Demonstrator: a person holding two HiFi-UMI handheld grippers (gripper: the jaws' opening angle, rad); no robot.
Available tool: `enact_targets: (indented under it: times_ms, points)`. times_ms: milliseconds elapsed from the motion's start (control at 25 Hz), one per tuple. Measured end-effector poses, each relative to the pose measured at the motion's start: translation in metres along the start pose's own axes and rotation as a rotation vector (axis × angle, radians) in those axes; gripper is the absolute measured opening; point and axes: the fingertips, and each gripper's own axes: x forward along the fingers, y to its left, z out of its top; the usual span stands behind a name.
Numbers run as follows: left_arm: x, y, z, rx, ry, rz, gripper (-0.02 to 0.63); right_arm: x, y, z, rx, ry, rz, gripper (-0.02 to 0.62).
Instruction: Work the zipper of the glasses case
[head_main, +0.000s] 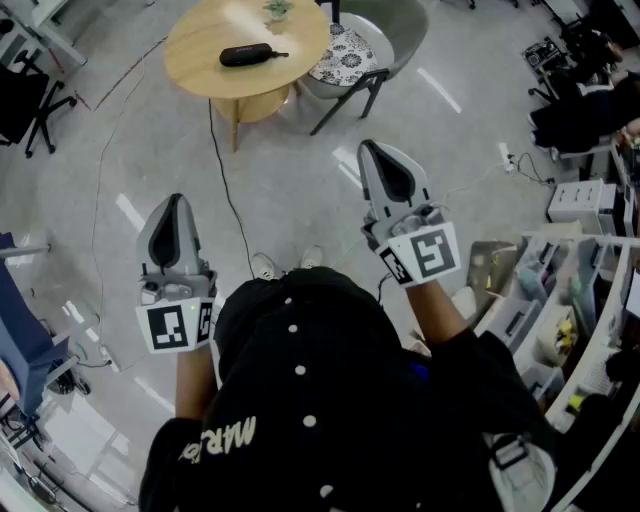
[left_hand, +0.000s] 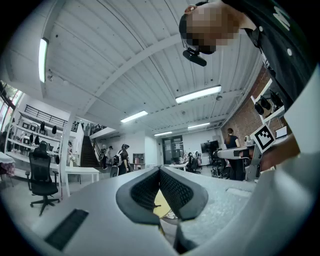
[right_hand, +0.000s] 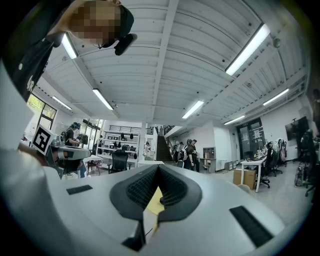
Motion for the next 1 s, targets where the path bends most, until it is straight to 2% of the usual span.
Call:
enact_targets:
  times_ms: [120, 320, 640, 760, 800, 880, 920, 1000]
  points:
    - [0.0, -0.001, -0.001, -0.001, 0.001, 0.006, 0.003, -0.001, -0.002, 0.0, 0.008, -0.005, -0.003, -0.002]
    - [0.001, 0.014, -0.01, -0.071, 0.035, 0.083, 0.003, -0.004, -0.007, -0.001, 0.098, -0.038, 0.016, 0.002]
    - [0.01, 0.021, -0.025, -0.016, 0.101, 0.084, 0.003, 0.003, -0.003, -0.007, 0.082, -0.02, 0.008, 0.005]
    - [0.012, 0.024, -0.022, -0.013, 0.08, 0.055, 0.013, 0.007, 0.001, -0.006, 0.086, -0.019, 0.008, 0.057]
    - [0.012, 0.026, -0.021, -0.016, 0.067, 0.046, 0.046, 0.01, 0.004, -0.006, 0.087, -0.021, 0.008, 0.08]
    - [0.012, 0.035, -0.019, -0.038, 0.045, 0.037, 0.174, 0.014, 0.011, -0.006, 0.094, -0.026, 0.01, 0.144]
    - [0.011, 0.041, -0.019, -0.053, 0.039, 0.036, 0.214, 0.017, 0.016, -0.005, 0.098, -0.03, 0.013, 0.174]
    - [0.009, 0.054, -0.02, -0.067, 0.035, 0.032, 0.238, 0.022, 0.027, -0.003, 0.097, -0.038, 0.013, 0.204]
